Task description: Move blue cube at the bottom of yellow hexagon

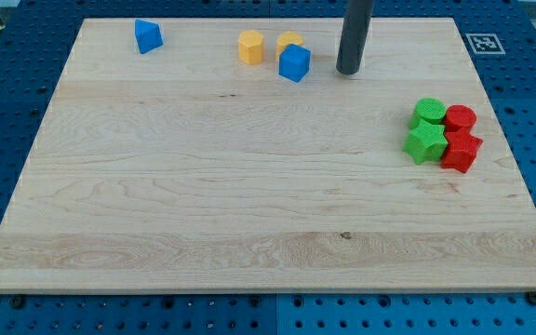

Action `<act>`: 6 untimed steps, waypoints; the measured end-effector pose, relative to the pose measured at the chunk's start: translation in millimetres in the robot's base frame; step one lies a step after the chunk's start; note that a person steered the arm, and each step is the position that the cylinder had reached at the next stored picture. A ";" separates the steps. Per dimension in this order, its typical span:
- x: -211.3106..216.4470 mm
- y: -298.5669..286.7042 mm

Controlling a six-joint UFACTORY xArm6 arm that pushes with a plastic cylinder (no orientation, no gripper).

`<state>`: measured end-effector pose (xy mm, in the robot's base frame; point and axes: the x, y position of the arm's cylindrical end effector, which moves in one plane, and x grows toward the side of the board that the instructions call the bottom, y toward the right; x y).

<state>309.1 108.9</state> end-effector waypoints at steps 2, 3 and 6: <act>0.0 -49.9; 0.0 -78.8; 2.9 -105.4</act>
